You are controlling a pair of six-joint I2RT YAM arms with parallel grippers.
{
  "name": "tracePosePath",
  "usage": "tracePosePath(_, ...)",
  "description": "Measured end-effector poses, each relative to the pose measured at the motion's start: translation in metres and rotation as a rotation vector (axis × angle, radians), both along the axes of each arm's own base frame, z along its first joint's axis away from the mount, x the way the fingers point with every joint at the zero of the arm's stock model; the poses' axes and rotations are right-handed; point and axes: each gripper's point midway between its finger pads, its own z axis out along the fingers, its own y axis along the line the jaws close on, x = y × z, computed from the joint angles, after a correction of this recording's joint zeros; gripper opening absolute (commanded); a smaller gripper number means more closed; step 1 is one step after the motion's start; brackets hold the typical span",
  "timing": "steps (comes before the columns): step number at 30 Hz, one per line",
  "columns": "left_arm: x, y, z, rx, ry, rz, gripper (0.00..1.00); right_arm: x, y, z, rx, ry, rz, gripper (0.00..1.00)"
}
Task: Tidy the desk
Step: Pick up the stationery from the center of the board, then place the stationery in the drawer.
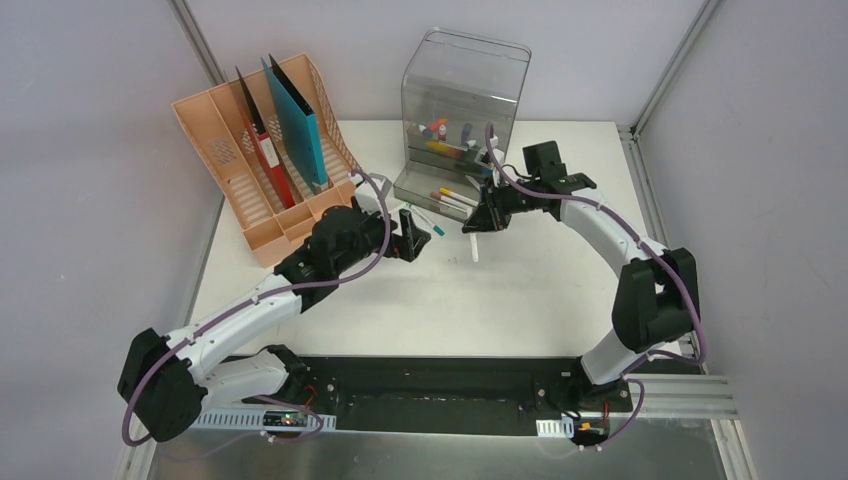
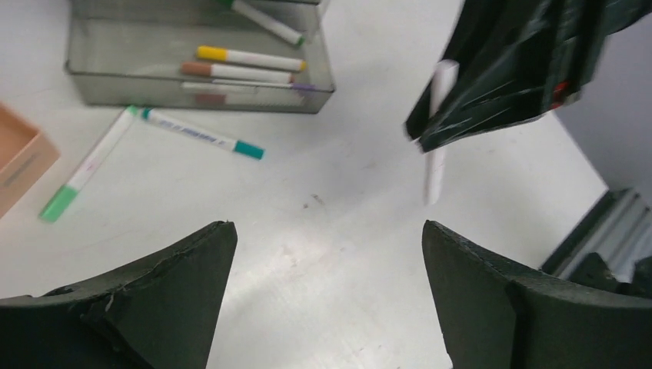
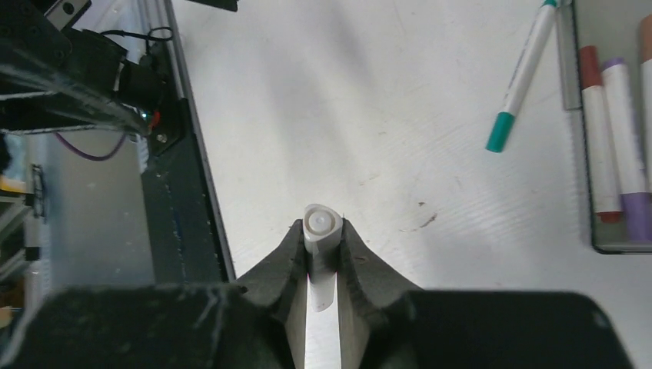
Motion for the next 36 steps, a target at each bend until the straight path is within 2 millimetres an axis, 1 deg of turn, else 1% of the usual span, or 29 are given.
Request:
tracePosePath(4,-0.002,0.024,-0.018,0.071,0.007,0.084,0.99,0.007,-0.009,0.007,-0.077,-0.107,0.027,0.00)
tracePosePath(7,-0.007,0.043,-0.031,0.123,0.014,0.132,0.99,0.014,-0.014,0.021,-0.122,-0.187,0.046,0.00)
tracePosePath(10,-0.013,0.056,-0.039,0.154,0.013,0.156,0.99,0.027,-0.017,0.040,-0.170,-0.273,0.061,0.00)
tracePosePath(13,-0.019,0.065,-0.046,0.174,0.011,0.169,0.99,0.046,-0.015,0.058,-0.225,-0.353,0.063,0.00)
tracePosePath(15,-0.023,0.070,-0.053,0.186,0.019,0.172,0.99,0.059,-0.012,0.065,-0.262,-0.400,0.058,0.00)
tracePosePath(17,-0.026,0.074,-0.060,0.196,0.027,0.176,0.99,0.070,-0.007,0.070,-0.308,-0.444,0.054,0.00)
tracePosePath(19,-0.029,0.077,-0.065,0.206,0.034,0.182,0.99,0.078,0.000,0.070,-0.358,-0.477,0.057,0.00)
tracePosePath(21,-0.031,0.080,-0.067,0.208,0.034,0.184,0.99,0.085,0.007,0.067,-0.406,-0.505,0.066,0.00)
tracePosePath(23,-0.032,0.081,-0.067,0.206,0.031,0.184,0.99,0.091,0.014,0.060,-0.466,-0.531,0.076,0.00)
tracePosePath(28,-0.034,0.082,-0.065,0.199,0.026,0.184,0.98,0.106,0.027,0.030,-0.602,-0.540,0.092,0.00)
tracePosePath(30,-0.035,0.083,-0.065,0.198,0.025,0.185,0.98,0.117,0.028,0.017,-0.649,-0.536,0.084,0.00)
tracePosePath(33,-0.036,0.083,-0.065,0.198,0.025,0.185,0.98,0.137,0.024,-0.004,-0.726,-0.540,0.072,0.00)
tracePosePath(36,-0.036,0.084,-0.064,0.195,0.022,0.185,0.98,0.149,0.017,-0.028,-0.798,-0.540,0.086,0.00)
